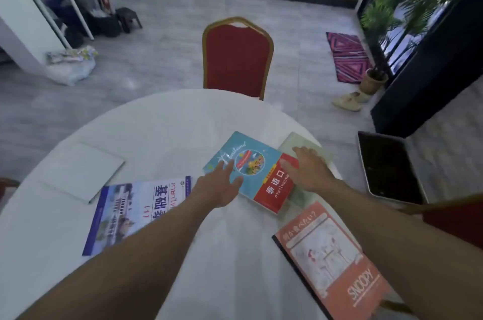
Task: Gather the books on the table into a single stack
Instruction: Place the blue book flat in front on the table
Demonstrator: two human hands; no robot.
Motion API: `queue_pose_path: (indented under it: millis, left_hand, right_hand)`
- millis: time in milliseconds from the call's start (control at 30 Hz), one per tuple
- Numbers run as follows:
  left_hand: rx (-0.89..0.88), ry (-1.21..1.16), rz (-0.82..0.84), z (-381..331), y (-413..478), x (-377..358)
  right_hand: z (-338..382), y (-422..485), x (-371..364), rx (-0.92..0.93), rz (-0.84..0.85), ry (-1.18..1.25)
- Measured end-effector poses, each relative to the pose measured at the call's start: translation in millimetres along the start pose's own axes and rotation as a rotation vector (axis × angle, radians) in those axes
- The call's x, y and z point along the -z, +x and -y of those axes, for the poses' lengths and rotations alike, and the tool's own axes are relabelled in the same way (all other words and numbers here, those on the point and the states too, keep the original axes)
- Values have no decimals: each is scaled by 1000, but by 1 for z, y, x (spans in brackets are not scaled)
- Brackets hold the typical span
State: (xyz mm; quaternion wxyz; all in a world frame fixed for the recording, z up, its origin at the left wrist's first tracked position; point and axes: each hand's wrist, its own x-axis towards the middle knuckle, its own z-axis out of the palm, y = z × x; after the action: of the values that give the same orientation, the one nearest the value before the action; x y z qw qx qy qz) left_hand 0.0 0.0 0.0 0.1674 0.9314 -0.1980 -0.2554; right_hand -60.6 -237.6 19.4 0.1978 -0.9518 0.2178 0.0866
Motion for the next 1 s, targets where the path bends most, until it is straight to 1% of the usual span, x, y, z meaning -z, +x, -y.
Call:
queue_pose_path:
  millis: [200,333,400,500,633,700,767,800,867,933,1000]
  left_hand:
    - [68,-108,126,1,19,-46]
    - [72,-169,163,-1,30,-64]
    - [80,-213,131,-5,32,-67]
    - [92,-304,40,-9,39,-74]
    - [220,-481,-117,-8,34,-72]
    - [282,-575,-157,-2,29,-69]
    - [297,-626,-201,6,24,-65]
    - [286,-651,-213,11,21,-63]
    - [224,-644,-232,18,13,-60]
    - [170,-650,-233,25,-1,-58]
    - [134,-624,-212,33,-18,-56]
  right_hand:
    - [-11,34,-34,3,89,26]
    - [-15,50,-51,19,98,26]
    - [-17,54,-56,1,100,46]
    - [-21,60,-67,-50,111,58]
    - [-18,58,-72,-152,161,-23]
    - [-17,55,-75,-207,218,33]
    - [-13,49,-77,-253,260,134]
    - [-12,44,-78,-264,273,167]
    - [-6,33,-81,-266,288,148]
    - [-2,22,-89,-251,284,140]
    - [2,9,-97,-247,272,197]
